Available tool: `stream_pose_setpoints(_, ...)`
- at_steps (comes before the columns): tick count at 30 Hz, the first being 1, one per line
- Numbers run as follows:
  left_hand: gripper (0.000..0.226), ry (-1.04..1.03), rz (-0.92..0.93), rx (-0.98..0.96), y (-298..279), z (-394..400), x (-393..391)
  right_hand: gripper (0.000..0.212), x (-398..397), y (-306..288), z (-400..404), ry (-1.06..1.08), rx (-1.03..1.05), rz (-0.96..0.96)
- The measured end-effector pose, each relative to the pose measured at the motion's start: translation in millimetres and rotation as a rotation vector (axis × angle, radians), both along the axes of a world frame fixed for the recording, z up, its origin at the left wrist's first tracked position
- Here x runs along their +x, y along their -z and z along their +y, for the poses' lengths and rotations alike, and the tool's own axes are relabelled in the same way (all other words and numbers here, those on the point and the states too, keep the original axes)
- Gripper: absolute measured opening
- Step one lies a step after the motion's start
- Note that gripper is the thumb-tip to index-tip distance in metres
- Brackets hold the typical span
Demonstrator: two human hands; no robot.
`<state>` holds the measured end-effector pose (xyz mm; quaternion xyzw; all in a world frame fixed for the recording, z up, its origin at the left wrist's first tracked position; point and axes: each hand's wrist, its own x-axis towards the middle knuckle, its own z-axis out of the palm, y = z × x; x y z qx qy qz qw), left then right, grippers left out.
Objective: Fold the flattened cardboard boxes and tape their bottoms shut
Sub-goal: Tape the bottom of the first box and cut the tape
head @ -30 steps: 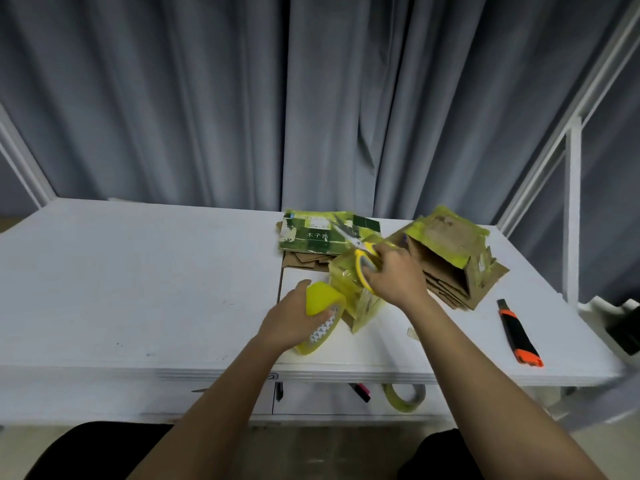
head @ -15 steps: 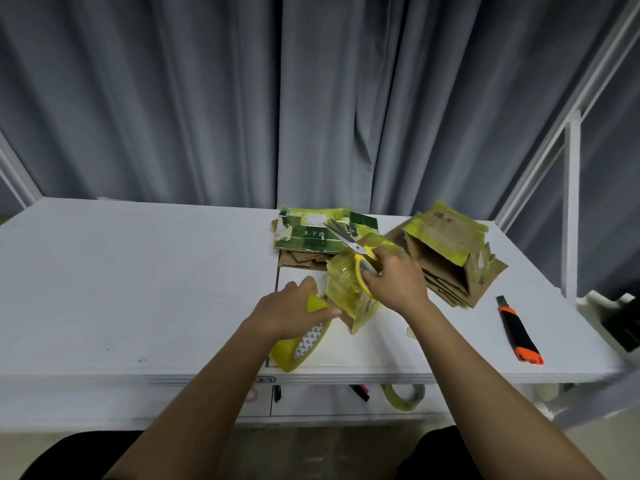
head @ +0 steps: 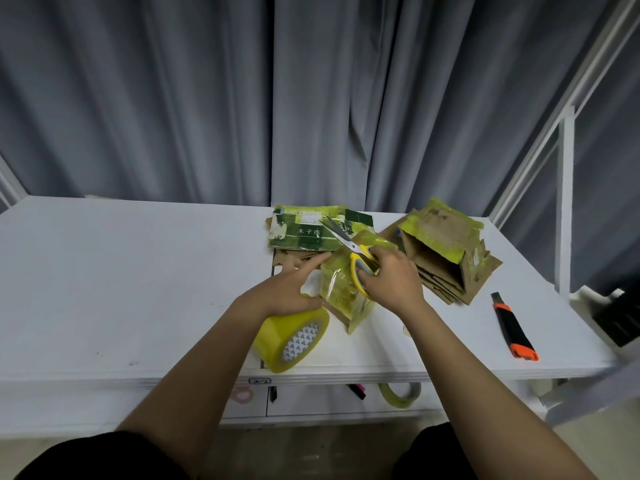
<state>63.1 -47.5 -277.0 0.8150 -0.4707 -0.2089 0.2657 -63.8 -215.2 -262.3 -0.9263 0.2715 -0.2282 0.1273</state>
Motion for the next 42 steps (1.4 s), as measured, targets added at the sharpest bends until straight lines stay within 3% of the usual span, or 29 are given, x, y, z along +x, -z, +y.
stream_pose_setpoints(9,0.072,0.045,0.159,-0.022,16,-8,8,0.036,-11,-11,1,0.06,0.085,-0.078)
stream_pose_setpoints(12,0.073,0.048,0.197,-0.043,20,-8,10,0.038,-43,-17,6,0.04,0.294,-0.11)
stream_pose_setpoints(16,0.076,0.05,0.236,-0.015,19,-7,13,0.046,-86,-17,20,-0.016,0.546,0.096)
stream_pose_setpoints(23,0.083,0.023,0.265,-0.014,18,-5,8,0.06,-102,-2,39,0.009,0.569,0.538)
stream_pose_setpoints(30,0.087,0.032,0.245,0.002,17,-3,7,0.06,-81,-10,45,-0.017,0.639,0.542)
stream_pose_setpoints(36,0.087,0.029,0.242,-0.007,18,-3,6,0.039,-61,-27,42,-0.107,0.729,0.535)
stream_pose_setpoints(37,0.087,0.026,0.24,-0.007,19,-3,7,0.045,-56,-25,41,-0.105,0.736,0.548)
stream_pose_setpoints(40,0.087,0.013,0.235,-0.007,19,-3,7,0.094,-41,-20,35,-0.119,0.724,0.572)
stream_pose_setpoints(42,0.087,0.01,0.231,-0.01,19,-3,6,0.101,-36,-18,32,-0.135,0.693,0.586)
